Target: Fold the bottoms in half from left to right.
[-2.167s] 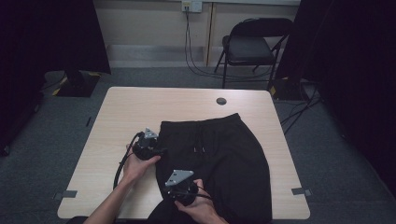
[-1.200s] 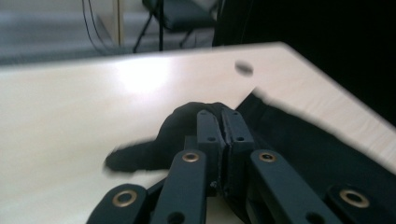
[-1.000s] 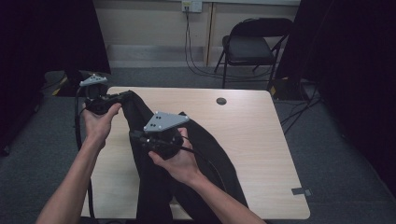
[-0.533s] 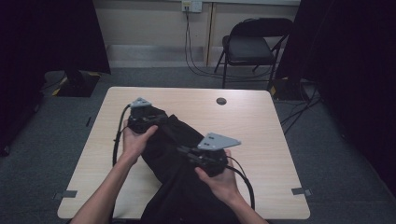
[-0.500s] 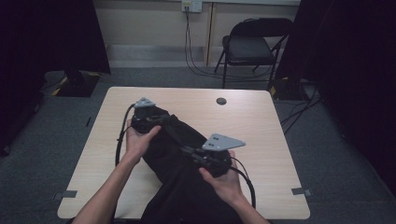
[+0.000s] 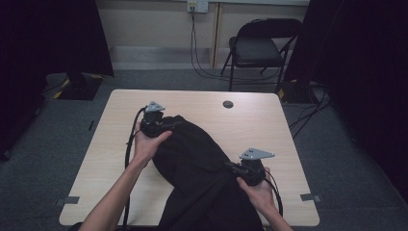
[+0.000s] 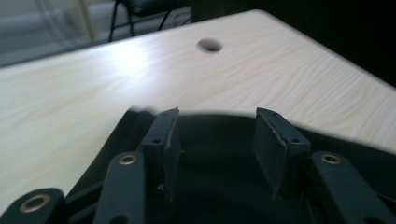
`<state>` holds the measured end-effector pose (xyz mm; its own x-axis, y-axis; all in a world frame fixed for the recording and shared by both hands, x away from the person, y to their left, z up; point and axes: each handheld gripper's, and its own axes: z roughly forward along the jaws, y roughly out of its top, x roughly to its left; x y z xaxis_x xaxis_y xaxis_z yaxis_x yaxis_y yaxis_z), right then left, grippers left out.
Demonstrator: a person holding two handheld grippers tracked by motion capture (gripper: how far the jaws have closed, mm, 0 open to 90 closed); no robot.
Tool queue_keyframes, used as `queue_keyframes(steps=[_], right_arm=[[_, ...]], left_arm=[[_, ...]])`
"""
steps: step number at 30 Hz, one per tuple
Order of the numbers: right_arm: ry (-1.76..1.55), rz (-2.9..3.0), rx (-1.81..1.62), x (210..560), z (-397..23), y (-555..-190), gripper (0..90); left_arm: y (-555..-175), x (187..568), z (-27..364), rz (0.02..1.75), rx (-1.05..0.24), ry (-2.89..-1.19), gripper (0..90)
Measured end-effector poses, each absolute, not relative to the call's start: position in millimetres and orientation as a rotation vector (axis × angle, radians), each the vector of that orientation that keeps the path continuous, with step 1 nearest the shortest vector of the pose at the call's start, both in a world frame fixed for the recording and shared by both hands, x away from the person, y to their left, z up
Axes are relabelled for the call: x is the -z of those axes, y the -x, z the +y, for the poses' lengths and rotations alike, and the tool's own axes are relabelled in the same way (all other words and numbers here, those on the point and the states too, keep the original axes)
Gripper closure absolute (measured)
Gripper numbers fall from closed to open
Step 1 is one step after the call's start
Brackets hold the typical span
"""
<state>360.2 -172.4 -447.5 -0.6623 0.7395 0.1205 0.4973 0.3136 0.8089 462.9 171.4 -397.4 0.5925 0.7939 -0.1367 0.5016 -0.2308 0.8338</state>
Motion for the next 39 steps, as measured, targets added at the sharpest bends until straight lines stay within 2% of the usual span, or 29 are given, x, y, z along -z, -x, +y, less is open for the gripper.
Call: queue_keyframes(steps=[3,5,11,15,18,19,23,26,30,33,36,39], right_arm=[[-1.145,2.319,-1.214,455,-178,-364,82.4],[-1.146,2.322,-1.138,457,-183,-365,81.2],[-1.206,2.228,-1.074,451,-199,-355,71.9],[-1.027,2.327,-1.196,441,-161,-336,69.4],[-0.904,2.456,-1.204,450,-124,-323,68.3],[-0.865,2.498,-1.193,455,-112,-320,67.7],[-0.775,2.602,-1.139,476,-79,-319,65.0],[-0.793,2.623,-1.109,486,-73,-325,62.5],[-0.811,2.607,-1.119,493,-66,-338,61.1],[-0.792,2.579,-1.116,495,-54,-352,60.7],[-0.81,2.569,-1.117,496,-42,-370,60.4],[-0.828,2.589,-1.082,491,-31,-386,48.8]], left_arm=[[-444,421,184,1.058,-0.359,-1.97,62.9],[-431,437,191,1.053,-0.297,-2.005,66.9],[-397,458,199,1.035,-0.246,-2.078,68.7],[-394,472,186,1.016,-0.203,-2.153,68.4],[-395,481,174,1.002,-0.196,-2.21,66.9],[-396,483,172,1.004,-0.147,-2.187,66.7],[-393,484,162,0.98,-0.244,-2.238,70.1],[-396,485,162,0.937,-0.341,-2.274,75.9],[-409,486,166,0.958,-0.403,-2.264,76.1],[-430,486,174,1.017,-0.403,-2.238,73.6],[-449,488,177,1.065,-0.469,-2.2,73.6],[-470,490,181,1.102,-0.493,-2.167,73.8]])
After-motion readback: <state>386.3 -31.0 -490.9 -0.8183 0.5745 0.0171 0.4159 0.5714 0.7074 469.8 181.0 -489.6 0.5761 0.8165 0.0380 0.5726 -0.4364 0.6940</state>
